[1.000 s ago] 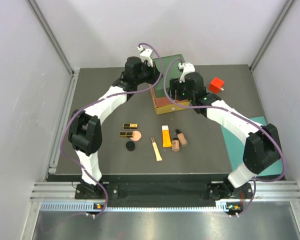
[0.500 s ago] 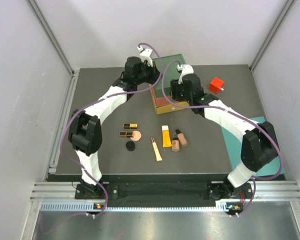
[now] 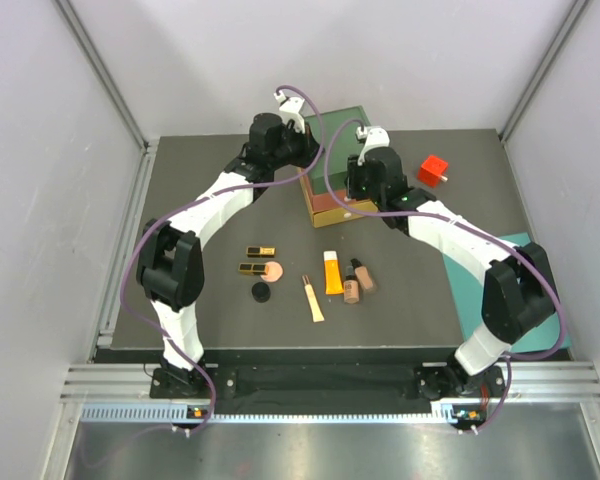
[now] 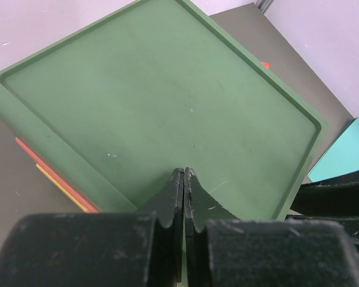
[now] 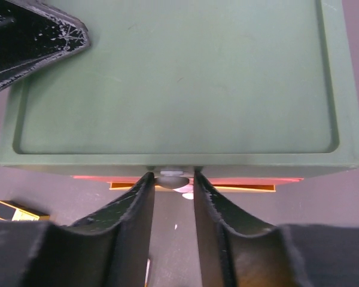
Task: Organize the makeup
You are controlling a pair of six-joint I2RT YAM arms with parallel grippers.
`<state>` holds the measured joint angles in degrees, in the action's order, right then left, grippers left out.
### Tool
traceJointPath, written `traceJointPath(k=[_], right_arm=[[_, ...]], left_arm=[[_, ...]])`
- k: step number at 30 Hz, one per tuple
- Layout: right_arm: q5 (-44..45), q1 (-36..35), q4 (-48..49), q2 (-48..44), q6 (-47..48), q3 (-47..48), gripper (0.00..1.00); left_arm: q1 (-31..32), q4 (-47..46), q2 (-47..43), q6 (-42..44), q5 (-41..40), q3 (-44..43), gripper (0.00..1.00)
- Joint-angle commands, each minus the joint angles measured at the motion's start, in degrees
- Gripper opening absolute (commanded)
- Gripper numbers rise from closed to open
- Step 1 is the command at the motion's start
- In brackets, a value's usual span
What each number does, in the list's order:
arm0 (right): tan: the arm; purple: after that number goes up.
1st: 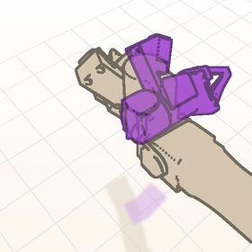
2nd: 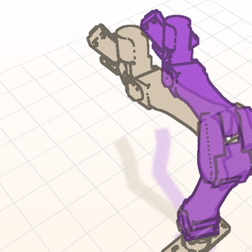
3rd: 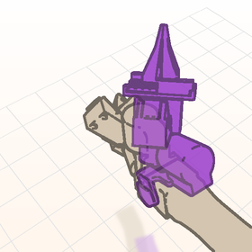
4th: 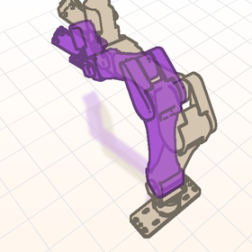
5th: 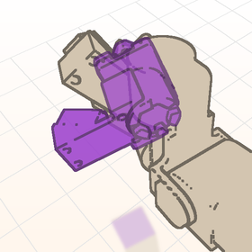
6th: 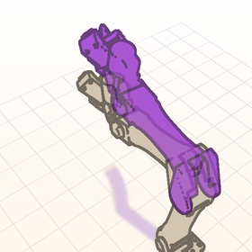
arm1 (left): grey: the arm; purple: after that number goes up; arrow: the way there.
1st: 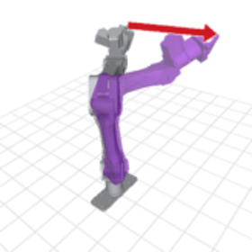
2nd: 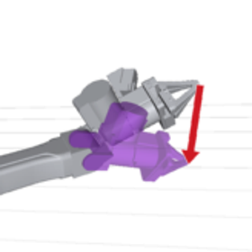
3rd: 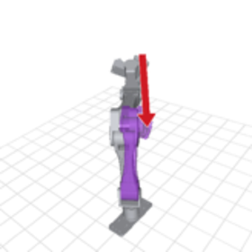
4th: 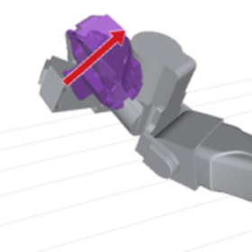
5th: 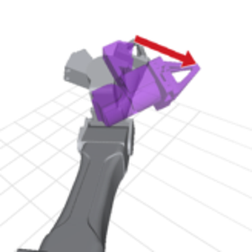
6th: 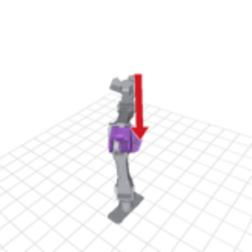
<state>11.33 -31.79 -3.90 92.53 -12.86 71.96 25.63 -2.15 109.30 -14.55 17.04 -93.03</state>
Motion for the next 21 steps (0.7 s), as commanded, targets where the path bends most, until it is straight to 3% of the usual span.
traceJointPath(k=[1,7,21], right_arm=[[0.53,-0.46,6.89,-0.60,-0.67,0.99,0.27],[-0.52,-0.38,6.71,-0.86,-0.94,0.72,0.00],[-0.87,-0.64,4.17,-5.42,-1.11,-3.41,0.00]], left_arm=[[0.30,3.73,1.97,1.19,-0.07,-0.57,0.00],[0.30,3.91,2.24,1.19,-0.34,-0.48,0.00],[0.30,4.61,2.59,1.54,-2.09,-0.74,0.00]])
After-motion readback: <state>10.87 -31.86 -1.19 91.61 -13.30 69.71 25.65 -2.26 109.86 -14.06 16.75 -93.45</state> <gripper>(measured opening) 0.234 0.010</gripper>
